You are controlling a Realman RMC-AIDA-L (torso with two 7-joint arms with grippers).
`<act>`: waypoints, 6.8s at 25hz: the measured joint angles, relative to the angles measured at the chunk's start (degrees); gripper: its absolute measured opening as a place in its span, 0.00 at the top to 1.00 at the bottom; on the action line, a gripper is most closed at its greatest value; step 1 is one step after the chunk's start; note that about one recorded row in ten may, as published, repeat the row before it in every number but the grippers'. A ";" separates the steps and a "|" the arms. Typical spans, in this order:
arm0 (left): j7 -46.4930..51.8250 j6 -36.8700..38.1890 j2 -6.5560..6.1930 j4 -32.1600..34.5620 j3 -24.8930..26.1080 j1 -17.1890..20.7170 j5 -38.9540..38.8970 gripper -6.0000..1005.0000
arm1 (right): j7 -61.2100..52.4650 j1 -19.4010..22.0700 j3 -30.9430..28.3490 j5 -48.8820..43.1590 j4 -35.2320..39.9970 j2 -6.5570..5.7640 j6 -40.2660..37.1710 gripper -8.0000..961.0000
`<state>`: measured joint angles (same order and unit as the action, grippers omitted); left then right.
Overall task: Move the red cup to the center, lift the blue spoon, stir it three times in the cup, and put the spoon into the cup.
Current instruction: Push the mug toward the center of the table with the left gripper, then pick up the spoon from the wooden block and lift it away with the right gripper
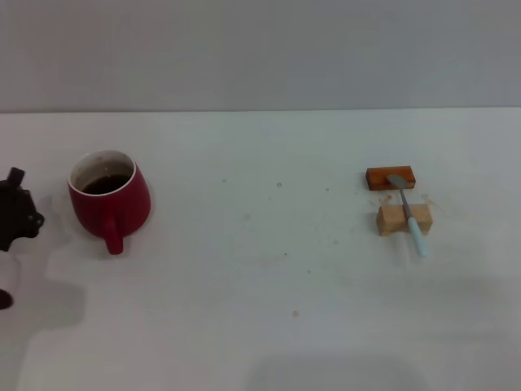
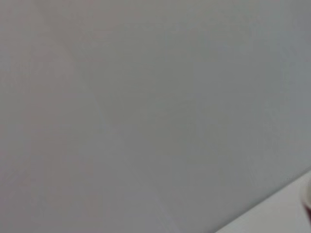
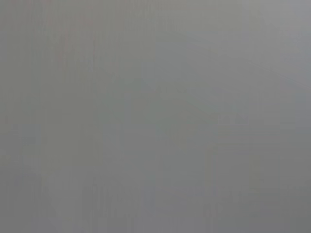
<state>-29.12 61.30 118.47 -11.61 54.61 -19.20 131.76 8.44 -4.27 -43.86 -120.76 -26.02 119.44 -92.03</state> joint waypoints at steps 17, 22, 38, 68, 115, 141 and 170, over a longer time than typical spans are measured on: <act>-8.15 -3.08 -0.04 0.71 -5.93 -3.64 0.52 0.99 | 0.00 -0.18 0.00 0.00 0.04 0.00 -0.09 0.23; -8.17 -3.08 -0.08 0.71 -8.49 -4.12 0.67 0.98 | 0.00 -0.22 0.00 0.00 -0.07 0.00 -0.09 0.23; -8.23 -2.70 0.38 -1.73 -16.16 -4.90 0.71 0.98 | 0.00 -0.21 0.02 -0.01 -0.09 0.00 -0.08 0.23; -11.33 -5.27 0.10 -0.48 -15.76 -7.33 0.25 0.97 | 0.00 0.05 0.08 0.02 -0.08 0.00 -0.07 0.23; -10.79 -7.60 0.62 -6.04 -20.20 -8.13 0.70 0.95 | 0.00 -0.05 0.09 0.00 -0.09 -0.09 -0.87 0.23; -10.26 -8.49 0.62 -10.49 -26.98 -8.40 0.70 0.94 | 0.00 0.10 0.09 0.00 0.04 0.05 -0.72 0.23; 22.96 11.89 0.05 -7.13 -0.83 4.74 0.15 0.92 | 0.00 -0.11 2.24 -0.15 0.29 -0.01 -1.11 0.23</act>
<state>-6.16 73.19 118.52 -18.75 53.78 -14.46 131.90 8.44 -4.38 -41.62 -120.91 -25.73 119.43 -93.13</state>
